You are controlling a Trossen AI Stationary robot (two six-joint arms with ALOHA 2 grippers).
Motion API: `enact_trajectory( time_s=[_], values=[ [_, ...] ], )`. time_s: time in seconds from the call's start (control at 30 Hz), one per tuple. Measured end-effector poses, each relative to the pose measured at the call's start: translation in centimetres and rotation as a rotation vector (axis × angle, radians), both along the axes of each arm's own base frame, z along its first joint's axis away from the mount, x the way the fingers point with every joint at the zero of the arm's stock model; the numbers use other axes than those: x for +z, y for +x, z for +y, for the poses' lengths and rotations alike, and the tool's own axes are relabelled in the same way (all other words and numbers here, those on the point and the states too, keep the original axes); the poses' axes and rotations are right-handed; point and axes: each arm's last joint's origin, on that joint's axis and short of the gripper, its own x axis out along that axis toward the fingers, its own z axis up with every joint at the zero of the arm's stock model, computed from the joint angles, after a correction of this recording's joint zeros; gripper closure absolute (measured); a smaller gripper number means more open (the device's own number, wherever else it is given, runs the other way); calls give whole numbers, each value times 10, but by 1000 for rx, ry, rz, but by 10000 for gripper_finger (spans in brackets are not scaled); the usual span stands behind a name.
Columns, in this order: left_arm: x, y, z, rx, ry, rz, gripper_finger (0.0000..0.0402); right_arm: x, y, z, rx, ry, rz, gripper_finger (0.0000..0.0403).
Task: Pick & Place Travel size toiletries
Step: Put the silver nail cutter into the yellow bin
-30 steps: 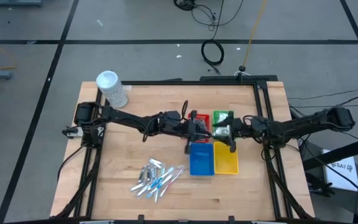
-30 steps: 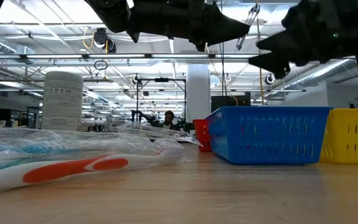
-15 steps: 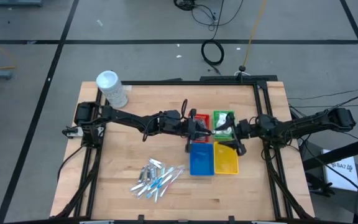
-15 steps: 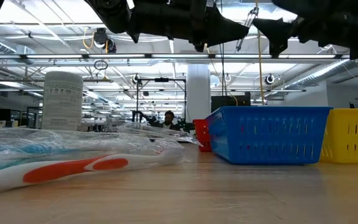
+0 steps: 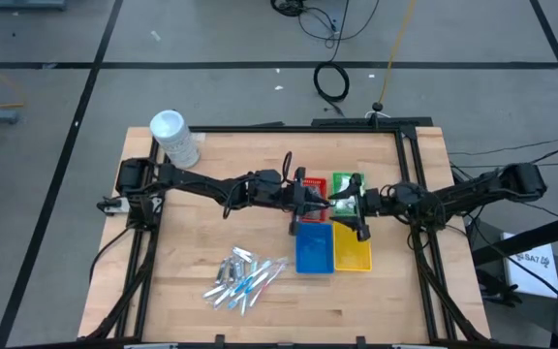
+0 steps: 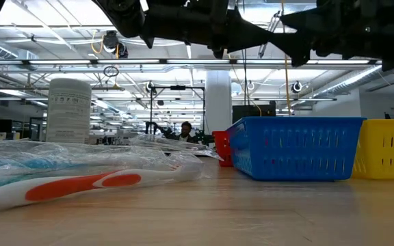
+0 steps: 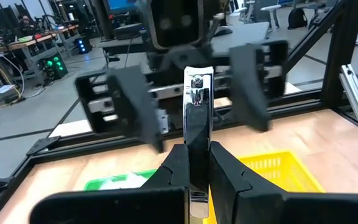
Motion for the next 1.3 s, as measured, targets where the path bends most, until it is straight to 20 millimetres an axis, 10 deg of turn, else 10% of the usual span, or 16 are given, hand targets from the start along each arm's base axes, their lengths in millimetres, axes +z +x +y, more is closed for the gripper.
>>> enact_trajectory(
  time_s=[0.37,0.77,1.3],
  values=[
    [0,0,0,1,-2,2,386,1,3,-1,-78,-42,-49,174],
    [-1,0,1,10,-32,10,374,5,6,0,-61,-79,-59,356],
    [34,-31,-12,3,-131,169,317,14,-17,7,233,124,70,357]
  ],
)
